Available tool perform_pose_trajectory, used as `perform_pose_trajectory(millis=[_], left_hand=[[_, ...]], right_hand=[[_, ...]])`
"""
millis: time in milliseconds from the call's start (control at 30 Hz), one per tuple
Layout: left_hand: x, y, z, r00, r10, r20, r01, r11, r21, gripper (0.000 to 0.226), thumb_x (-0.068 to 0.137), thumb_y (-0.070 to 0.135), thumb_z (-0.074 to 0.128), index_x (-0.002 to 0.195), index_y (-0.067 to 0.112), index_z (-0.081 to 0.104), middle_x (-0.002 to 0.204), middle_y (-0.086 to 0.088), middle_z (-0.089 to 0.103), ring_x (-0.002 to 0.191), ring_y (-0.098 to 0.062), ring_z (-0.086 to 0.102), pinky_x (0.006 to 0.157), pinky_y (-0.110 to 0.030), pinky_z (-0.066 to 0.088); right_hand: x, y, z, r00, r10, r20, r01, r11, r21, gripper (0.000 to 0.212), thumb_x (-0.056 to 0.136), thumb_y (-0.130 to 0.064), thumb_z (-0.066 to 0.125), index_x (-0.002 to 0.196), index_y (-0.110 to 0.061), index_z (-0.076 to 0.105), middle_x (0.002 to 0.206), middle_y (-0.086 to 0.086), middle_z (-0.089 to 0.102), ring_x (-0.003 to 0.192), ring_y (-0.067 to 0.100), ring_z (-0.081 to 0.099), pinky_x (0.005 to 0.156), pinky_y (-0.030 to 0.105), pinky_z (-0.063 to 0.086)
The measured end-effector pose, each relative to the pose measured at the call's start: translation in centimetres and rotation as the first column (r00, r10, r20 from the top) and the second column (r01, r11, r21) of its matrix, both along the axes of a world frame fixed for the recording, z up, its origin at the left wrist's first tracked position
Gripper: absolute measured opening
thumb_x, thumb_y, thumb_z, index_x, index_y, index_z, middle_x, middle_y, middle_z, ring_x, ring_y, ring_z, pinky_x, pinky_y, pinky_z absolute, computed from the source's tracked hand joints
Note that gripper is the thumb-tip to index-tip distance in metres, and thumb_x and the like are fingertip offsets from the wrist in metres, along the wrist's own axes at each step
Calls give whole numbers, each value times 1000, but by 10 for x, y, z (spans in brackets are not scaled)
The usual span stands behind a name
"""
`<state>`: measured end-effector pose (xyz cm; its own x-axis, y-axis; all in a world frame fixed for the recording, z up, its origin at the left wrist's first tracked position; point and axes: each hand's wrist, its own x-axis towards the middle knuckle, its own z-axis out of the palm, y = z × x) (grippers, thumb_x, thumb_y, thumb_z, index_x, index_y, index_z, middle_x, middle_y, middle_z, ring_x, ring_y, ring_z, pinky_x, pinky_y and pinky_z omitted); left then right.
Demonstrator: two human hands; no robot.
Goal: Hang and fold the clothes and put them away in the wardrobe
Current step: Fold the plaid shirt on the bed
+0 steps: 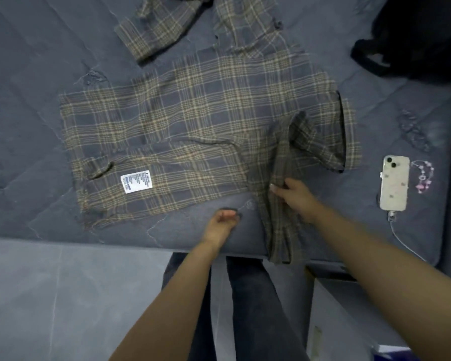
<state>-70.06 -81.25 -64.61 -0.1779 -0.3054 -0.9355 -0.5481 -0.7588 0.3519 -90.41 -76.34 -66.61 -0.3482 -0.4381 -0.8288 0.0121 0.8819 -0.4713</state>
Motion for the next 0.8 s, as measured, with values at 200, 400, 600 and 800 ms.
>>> perform_pose_trajectory(millis=[200, 400, 600, 800], left_hand=[[-18, 30, 3, 982, 42, -184, -17, 991, 135, 40, 93, 27, 65, 130, 19, 54, 126, 7, 60, 116, -7, 55, 103, -21, 40], [-10, 20, 4, 939, -173, -297, 201, 977, 65, 19, 90, 15, 68, 109, 15, 67, 106, 4, 73, 99, -6, 66, 90, -19, 48], [0, -70, 44, 936, 58, -347, -118, 981, -153, 26, 102, 12, 45, 91, 20, 67, 80, 6, 72, 74, -6, 67, 69, -19, 50], [2, -199, 72, 786, -426, 447, 568, 214, -795, 23, 98, 33, 54, 82, 16, 55, 76, 5, 55, 78, -21, 54, 67, -35, 32]], right_hand=[[-20, -23, 36, 707, -412, 575, 531, 846, -46, 38, 104, -29, 41, 131, -6, 56, 127, 9, 64, 117, 24, 61, 95, 37, 51], [-32, -58, 63, 579, -473, 664, 645, 764, -17, 36, 106, -31, 35, 119, -10, 61, 108, 5, 71, 101, 22, 67, 88, 36, 55], [-55, -107, 79, 390, -563, 729, 844, 535, -38, 31, 106, -25, 36, 118, -7, 58, 108, 8, 67, 103, 22, 62, 99, 37, 50], [-35, -122, 66, 322, -657, 681, 846, 523, 104, 24, 106, -16, 36, 104, -6, 57, 123, 11, 61, 130, 25, 51, 110, 38, 39]])
